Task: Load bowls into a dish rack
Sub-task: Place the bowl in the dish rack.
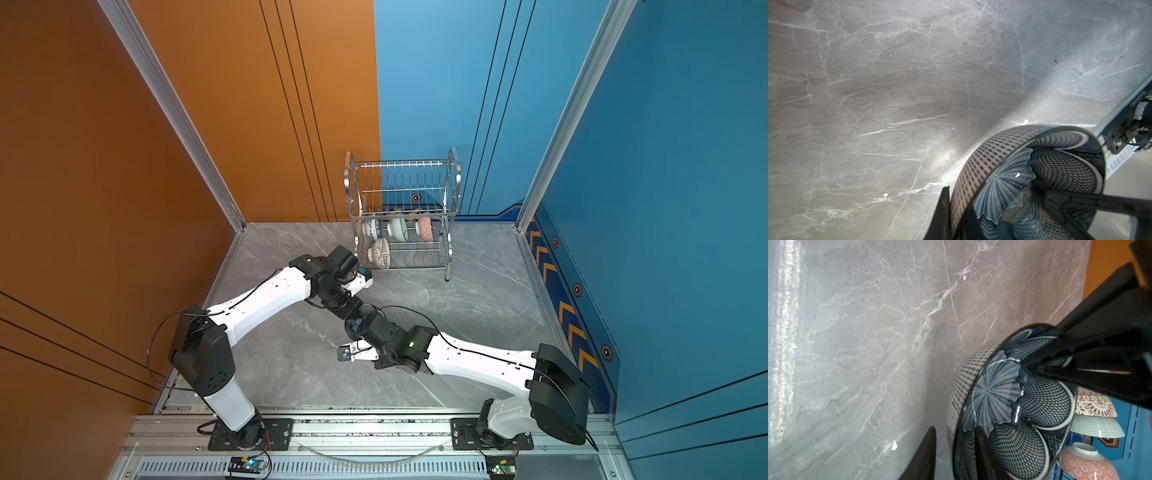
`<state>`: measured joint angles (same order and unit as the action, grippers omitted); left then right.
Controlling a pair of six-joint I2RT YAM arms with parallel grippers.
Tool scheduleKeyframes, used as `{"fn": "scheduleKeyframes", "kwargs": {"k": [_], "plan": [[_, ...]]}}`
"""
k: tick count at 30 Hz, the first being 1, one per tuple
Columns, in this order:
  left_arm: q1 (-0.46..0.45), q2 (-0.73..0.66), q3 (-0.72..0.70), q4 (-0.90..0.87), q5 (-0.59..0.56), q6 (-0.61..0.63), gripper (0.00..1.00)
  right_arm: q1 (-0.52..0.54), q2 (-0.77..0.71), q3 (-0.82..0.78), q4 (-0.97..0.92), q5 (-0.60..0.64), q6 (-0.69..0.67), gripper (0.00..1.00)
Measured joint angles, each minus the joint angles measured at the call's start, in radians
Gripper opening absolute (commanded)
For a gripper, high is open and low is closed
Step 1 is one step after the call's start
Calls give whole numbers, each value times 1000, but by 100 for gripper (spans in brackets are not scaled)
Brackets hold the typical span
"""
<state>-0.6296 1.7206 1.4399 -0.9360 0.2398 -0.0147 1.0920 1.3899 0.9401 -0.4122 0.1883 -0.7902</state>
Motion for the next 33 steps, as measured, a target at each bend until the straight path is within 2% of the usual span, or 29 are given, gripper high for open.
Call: {"fn": "scheduleKeyframes", "kwargs": {"k": [13, 25, 33], "plan": [[-1, 0, 0, 0, 1, 0, 0, 0, 13, 7, 0, 18, -26, 22], [-6, 21, -1, 0, 26, 26, 0, 10, 45, 8, 0, 18, -85, 19], [-13, 27, -1, 2, 34, 49, 0, 18, 56, 8, -15, -9, -138, 10]]}}
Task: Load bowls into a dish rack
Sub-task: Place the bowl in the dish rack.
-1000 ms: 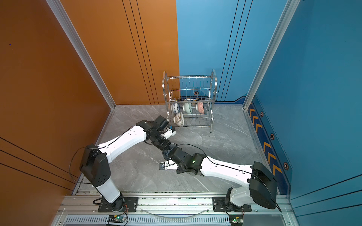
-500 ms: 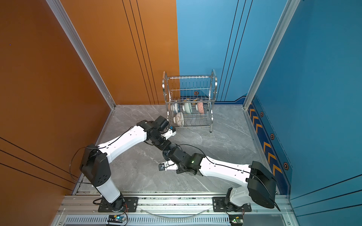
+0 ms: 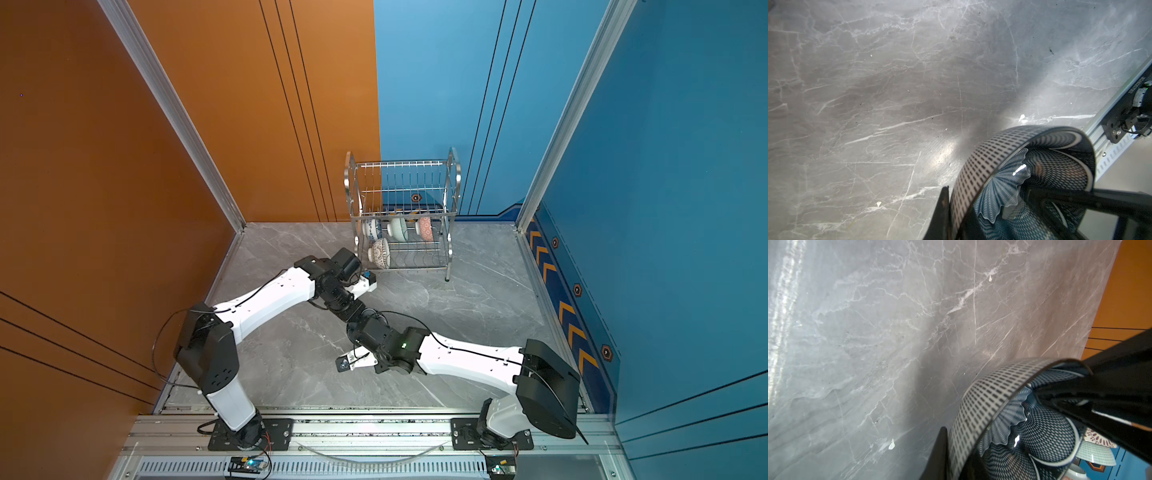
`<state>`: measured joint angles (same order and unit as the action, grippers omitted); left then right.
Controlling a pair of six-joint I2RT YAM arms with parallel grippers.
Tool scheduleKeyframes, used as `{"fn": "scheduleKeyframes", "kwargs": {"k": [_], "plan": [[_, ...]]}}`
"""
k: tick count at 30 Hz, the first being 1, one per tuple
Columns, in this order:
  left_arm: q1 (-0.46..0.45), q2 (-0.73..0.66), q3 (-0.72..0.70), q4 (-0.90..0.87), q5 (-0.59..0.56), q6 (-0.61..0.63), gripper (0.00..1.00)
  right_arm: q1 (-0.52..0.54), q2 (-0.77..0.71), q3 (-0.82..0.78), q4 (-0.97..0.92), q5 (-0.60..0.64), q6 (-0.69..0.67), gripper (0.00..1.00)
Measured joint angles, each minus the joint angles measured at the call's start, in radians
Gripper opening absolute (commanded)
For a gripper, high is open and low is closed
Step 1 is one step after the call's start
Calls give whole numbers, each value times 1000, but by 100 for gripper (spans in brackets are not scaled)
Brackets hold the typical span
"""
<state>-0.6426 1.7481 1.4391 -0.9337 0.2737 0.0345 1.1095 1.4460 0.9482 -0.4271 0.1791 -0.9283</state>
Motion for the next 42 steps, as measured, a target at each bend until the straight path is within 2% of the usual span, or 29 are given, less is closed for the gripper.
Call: {"fn": "scheduleKeyframes", "kwargs": {"k": [5, 13, 22, 42], "plan": [[-6, 3, 0, 1, -1, 3, 2, 2, 2, 0, -10, -9, -7, 6], [-6, 3, 0, -2, 26, 2, 22, -3, 2, 0, -30, -18, -7, 3], [-7, 2, 0, -2, 46, 3, 37, -14, 2, 0, -46, -27, -6, 1], [-3, -15, -2, 6, 48, 3, 41, -54, 25, -27, -44, -90, 86, 0]]}}
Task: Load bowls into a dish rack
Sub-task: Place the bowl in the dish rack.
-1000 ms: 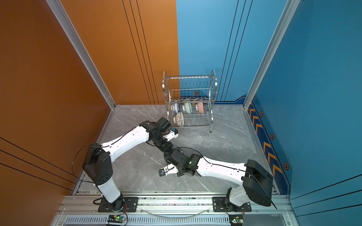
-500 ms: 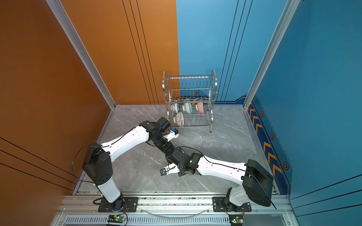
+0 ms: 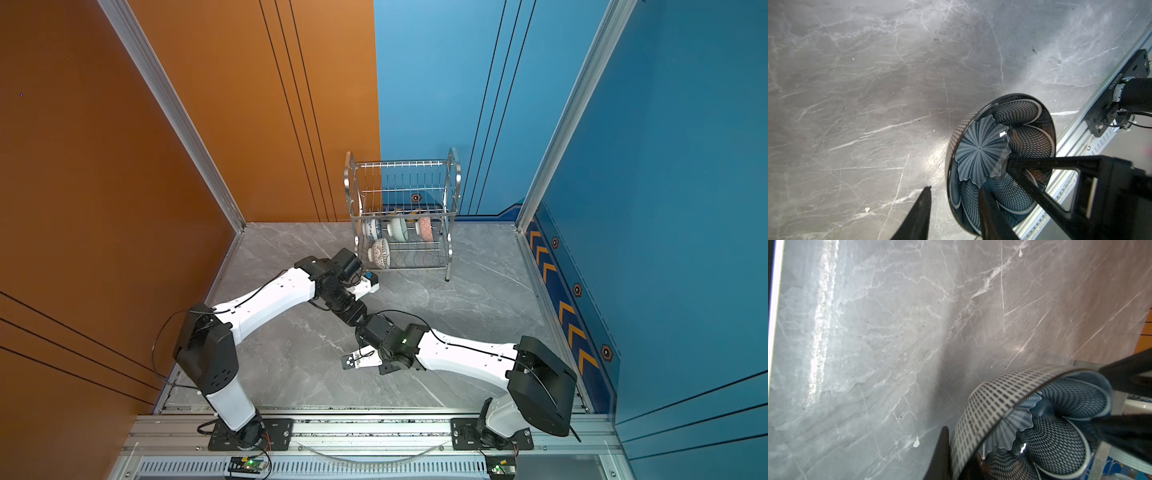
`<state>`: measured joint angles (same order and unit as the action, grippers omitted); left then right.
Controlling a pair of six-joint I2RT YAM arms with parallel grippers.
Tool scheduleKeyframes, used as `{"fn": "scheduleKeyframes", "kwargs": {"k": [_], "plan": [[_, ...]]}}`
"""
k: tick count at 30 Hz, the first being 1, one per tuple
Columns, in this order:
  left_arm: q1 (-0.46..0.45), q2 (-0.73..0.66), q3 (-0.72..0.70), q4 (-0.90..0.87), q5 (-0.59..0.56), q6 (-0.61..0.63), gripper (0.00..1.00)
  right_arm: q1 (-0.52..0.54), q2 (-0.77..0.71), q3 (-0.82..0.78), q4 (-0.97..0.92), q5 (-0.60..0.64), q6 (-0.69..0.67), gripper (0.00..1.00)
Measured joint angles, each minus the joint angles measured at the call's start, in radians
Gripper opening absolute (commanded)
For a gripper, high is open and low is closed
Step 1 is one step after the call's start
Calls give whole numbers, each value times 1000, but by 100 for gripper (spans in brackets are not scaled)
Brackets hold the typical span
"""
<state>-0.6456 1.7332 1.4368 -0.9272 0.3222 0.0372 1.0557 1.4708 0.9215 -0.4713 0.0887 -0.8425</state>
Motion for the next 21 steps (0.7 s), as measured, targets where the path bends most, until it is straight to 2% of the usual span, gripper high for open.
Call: {"fn": "scheduleKeyframes", "kwargs": {"k": [4, 14, 18, 21], "plan": [[18, -44, -17, 31, 17, -4, 45, -3, 0, -12, 0, -5, 14, 0], [63, -158, -69, 117, 26, -30, 71, -8, -1, -22, 3, -7, 36, 0], [80, -188, -90, 152, 23, -42, 90, -14, -7, -37, 8, -8, 40, 0], [108, -220, -119, 187, 22, -58, 100, -22, -23, -50, 10, -8, 51, 0]]}}
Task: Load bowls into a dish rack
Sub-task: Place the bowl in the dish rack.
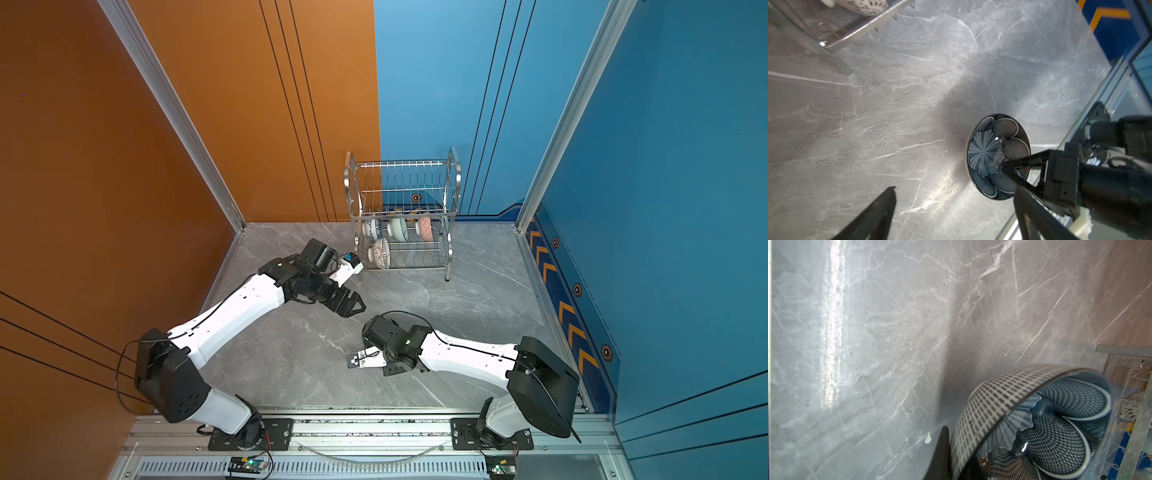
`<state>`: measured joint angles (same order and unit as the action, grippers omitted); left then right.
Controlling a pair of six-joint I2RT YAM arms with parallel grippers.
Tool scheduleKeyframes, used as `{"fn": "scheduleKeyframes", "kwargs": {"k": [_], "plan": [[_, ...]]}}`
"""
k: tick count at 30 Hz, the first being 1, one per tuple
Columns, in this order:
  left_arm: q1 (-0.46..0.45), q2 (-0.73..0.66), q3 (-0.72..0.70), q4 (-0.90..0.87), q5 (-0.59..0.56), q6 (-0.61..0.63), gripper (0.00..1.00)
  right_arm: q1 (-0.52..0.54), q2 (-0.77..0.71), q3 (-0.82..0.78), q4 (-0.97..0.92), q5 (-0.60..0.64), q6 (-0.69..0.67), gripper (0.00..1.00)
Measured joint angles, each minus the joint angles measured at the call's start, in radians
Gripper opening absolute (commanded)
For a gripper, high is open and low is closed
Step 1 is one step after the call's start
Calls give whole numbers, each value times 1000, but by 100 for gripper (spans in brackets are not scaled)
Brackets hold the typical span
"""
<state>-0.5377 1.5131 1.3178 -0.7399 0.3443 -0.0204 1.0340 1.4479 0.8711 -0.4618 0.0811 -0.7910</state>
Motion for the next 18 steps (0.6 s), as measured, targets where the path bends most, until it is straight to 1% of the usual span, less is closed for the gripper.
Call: {"fn": "scheduleKeyframes", "kwargs": {"k": [1, 8, 13, 18], "plan": [[10, -12, -10, 13, 0, -6, 98, -2, -8, -5, 0, 0, 3, 0], [68, -74, -40, 92, 9, -37, 98, -13, -43, -22, 2, 0, 15, 0], [68, -75, -45, 121, 27, -48, 98, -18, -56, -38, 8, -5, 33, 0], [58, -75, -60, 143, 26, -63, 98, -48, -90, -42, 8, -37, 50, 0]]}}
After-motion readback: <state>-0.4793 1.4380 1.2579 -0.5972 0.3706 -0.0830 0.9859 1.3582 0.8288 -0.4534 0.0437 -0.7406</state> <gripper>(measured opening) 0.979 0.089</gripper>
